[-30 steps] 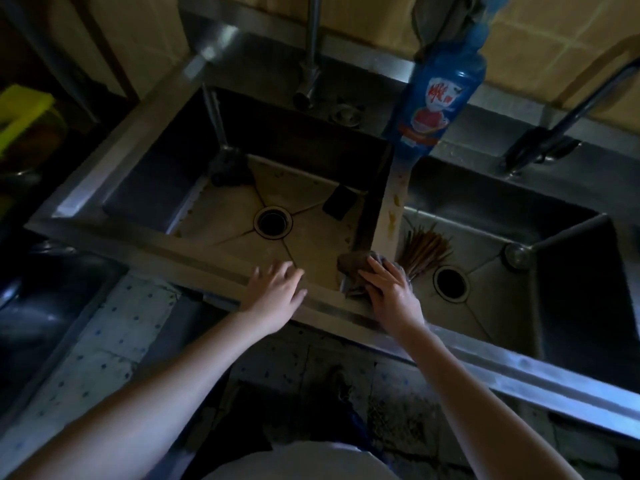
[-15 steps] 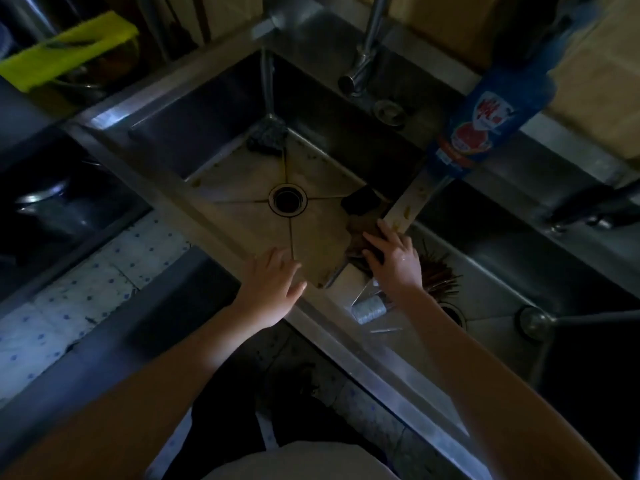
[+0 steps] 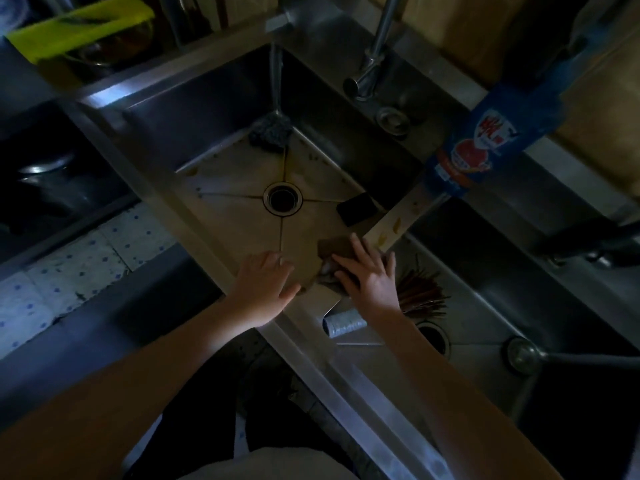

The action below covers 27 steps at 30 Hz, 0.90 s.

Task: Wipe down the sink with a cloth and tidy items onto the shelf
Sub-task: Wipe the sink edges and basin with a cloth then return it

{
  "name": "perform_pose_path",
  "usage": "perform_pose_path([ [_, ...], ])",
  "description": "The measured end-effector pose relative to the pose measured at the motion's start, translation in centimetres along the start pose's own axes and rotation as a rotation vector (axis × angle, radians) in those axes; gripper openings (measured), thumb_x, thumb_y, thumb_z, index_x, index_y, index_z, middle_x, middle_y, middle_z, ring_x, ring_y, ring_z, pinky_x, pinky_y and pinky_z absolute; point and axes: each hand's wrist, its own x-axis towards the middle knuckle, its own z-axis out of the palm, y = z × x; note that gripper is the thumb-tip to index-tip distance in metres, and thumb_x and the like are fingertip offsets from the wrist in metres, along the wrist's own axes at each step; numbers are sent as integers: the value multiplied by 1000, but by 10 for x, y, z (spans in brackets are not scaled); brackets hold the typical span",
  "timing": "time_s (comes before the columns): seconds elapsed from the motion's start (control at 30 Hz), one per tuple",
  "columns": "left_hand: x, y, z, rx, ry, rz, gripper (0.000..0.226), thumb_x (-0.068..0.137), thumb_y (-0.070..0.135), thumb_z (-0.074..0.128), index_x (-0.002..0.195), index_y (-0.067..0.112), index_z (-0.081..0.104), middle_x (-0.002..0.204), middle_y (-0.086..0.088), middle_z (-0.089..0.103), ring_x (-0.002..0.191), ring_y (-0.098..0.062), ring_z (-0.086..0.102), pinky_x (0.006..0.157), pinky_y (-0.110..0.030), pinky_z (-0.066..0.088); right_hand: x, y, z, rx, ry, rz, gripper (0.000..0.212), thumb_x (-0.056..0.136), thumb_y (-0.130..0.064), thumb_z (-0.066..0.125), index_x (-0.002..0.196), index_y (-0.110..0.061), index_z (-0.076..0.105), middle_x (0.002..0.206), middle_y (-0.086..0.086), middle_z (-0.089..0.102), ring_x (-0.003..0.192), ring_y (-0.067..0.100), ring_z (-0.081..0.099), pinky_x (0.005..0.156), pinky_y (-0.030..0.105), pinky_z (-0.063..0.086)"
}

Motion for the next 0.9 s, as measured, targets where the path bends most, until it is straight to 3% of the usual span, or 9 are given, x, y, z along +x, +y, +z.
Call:
perform_pose_path([
  [0.17, 11, -4, 0, 27, 62, 21, 43, 94, 47, 36, 126, 21, 47, 136, -4, 43, 130, -22, 35, 104, -41, 26, 35, 38, -16, -92, -50, 50, 39, 96, -23, 47, 135, -29, 50, 157, 1, 26, 147, 28, 15, 117, 59, 5],
  [0.33, 21, -13, -5, 24, 82, -15, 40, 92, 46, 41, 123, 22, 51, 135, -5, 45, 128, -25, 38, 102, -44, 27, 66, 73, -34, -242, -56, 56, 64, 81, 3, 59, 134, -32, 50, 160, 1, 12, 148, 32, 0, 111, 60, -8],
  [0.47, 28, -16, -10, 25, 85, -42, 41, 92, 46, 42, 124, 22, 52, 137, -6, 45, 128, -26, 40, 102, -45, 29, 88, 73, -43, 73, -35, 246, 48, 81, 9, 52, 112, -24, 67, 154, 1, 31, 147, 32, 8, 118, 55, 4],
  [0.57, 31, -17, -13, 41, 94, -41, 41, 93, 46, 39, 125, 23, 51, 138, -4, 44, 130, -24, 38, 104, -45, 28, 89, 65, -49, 380, 107, 354, 33, 85, 4, 50, 103, -17, 68, 145, 4, 41, 142, 28, 24, 119, 48, 20],
  [0.67, 32, -17, -15, 46, 100, -37, 41, 93, 46, 38, 125, 23, 51, 138, -4, 44, 132, -23, 36, 105, -45, 27, 77, 57, -52, 276, 343, 451, 37, 87, -19, 60, 124, -15, 55, 141, 11, 36, 130, 29, 37, 103, 47, 44],
  [0.77, 35, -16, -15, 47, 95, -39, 41, 94, 46, 39, 125, 23, 51, 138, -4, 45, 132, -23, 37, 104, -45, 28, 81, 46, -47, 228, 133, 641, 64, 90, -42, 57, 145, -23, 31, 152, 14, 18, 139, 36, 22, 106, 51, 37],
  [0.83, 36, -17, -15, 48, 94, -41, 41, 93, 46, 38, 124, 22, 52, 137, -5, 46, 130, -24, 39, 103, -45, 29, 89, 39, -41, 243, 2, 687, 68, 93, -42, 52, 150, -25, 18, 158, 13, 1, 146, 37, 5, 113, 53, 27],
  [0.9, 37, -19, -15, 55, 104, -51, 41, 93, 47, 37, 122, 23, 53, 135, -5, 48, 127, -25, 42, 101, -46, 31, 98, 38, -39, 245, -26, 686, 65, 95, -34, 49, 150, -23, 16, 159, 13, -6, 146, 36, -5, 117, 53, 17],
])
